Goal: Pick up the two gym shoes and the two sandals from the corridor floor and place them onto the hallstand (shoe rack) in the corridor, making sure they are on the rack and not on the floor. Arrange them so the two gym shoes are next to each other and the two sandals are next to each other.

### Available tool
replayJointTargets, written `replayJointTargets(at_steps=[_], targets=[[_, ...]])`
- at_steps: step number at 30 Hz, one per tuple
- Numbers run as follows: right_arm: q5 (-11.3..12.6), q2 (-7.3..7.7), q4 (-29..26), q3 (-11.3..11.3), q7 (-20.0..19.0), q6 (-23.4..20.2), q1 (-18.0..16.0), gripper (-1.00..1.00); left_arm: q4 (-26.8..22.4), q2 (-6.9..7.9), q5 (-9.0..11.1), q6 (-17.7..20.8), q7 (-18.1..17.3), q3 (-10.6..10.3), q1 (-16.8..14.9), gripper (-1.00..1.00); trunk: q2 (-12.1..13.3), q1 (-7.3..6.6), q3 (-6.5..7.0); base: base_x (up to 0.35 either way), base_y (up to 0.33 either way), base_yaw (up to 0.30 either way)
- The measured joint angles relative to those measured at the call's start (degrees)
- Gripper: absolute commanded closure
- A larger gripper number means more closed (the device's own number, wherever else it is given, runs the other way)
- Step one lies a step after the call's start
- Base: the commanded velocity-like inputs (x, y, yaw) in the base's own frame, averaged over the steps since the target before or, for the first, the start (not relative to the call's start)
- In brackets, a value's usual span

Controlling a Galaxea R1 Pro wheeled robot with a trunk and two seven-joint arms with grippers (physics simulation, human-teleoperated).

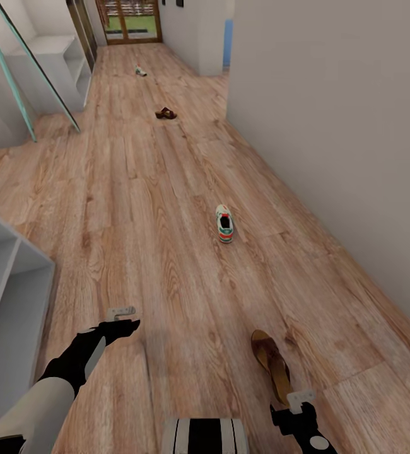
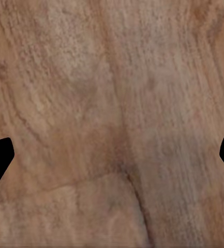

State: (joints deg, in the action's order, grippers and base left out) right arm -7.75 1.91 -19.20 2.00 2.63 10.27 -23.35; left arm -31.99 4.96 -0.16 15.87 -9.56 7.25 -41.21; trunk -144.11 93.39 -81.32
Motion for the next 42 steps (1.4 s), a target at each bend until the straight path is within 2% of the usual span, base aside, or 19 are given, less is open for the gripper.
replayJointTargets(at_steps=[3,8,34,42], targets=[[0.0,0.0,0.0,0.0,0.0,0.0,0.0,-1.0,0.0,0.0,0.0,0.0,0.0,0.0,0.0,-1.0,0.0,0.08,-0.92,0.0,0.0,0.0],[0.0,0.0,0.0,0.0,0.0,0.0,0.0,-1.0,0.0,0.0,0.0,0.0,0.0,0.0,0.0,-1.0,0.0,0.07,-1.28,0.0,0.0,0.0],[0.0,0.0,0.0,0.0,0.0,0.0,0.0,-1.0,0.0,-0.03,0.0,0.0,0.2,-0.1,0.1,-1.0,0.0,0.07,-1.37,0.043,0.0,0.0],[0.0,0.0,-0.1,0.0,0.0,0.0,0.0,-1.0,0.0,-0.07,0.0,0.0,0.1,-0.2,0.0,-1.0,0.0,0.07,-1.37,0.002,0.0,-0.141]])
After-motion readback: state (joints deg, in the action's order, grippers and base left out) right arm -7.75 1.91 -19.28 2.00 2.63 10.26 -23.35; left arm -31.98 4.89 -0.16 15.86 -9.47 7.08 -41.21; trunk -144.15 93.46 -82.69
